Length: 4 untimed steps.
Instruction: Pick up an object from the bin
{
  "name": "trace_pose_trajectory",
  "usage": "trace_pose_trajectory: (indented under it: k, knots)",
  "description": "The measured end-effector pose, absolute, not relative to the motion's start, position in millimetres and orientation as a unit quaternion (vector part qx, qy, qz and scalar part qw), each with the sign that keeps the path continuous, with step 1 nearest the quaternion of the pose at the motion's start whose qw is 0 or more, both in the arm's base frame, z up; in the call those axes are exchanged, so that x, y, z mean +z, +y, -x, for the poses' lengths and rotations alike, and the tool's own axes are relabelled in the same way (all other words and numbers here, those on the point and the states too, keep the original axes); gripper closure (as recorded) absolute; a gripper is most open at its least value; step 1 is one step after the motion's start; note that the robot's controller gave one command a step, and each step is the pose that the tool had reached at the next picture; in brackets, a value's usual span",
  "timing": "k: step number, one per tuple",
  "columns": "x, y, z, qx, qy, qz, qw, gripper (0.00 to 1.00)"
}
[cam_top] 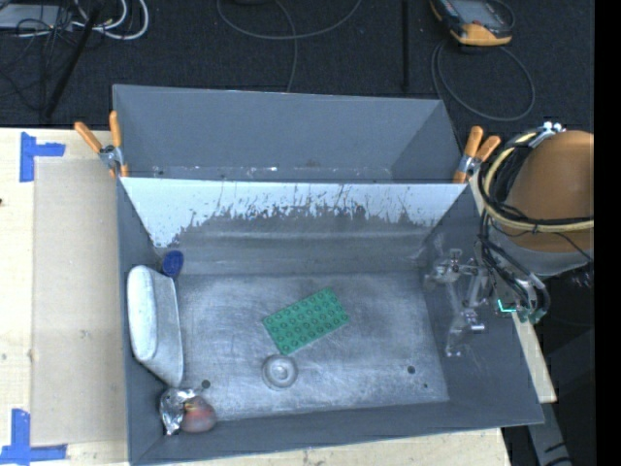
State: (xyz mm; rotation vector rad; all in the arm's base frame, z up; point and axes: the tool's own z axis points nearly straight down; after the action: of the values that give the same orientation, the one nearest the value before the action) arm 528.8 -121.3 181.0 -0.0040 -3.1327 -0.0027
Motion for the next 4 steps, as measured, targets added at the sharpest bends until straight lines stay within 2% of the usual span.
trace_pose_trajectory:
  k: [1,2,3,4]
  knots:
    - [177.8,-69.1,-547.8,-0.001,-0.997,0.081,0.000,0.00]
    - [70.2,-23.2,-562.5,0.000,-0.992,0.123,-0.001,0.00]
    - [72.5,33.3,-548.5,-0.001,-0.987,0.159,-0.003,0.00]
    - [73.4,33.7,-547.9,-0.001,-0.988,0.157,0.000,1.00]
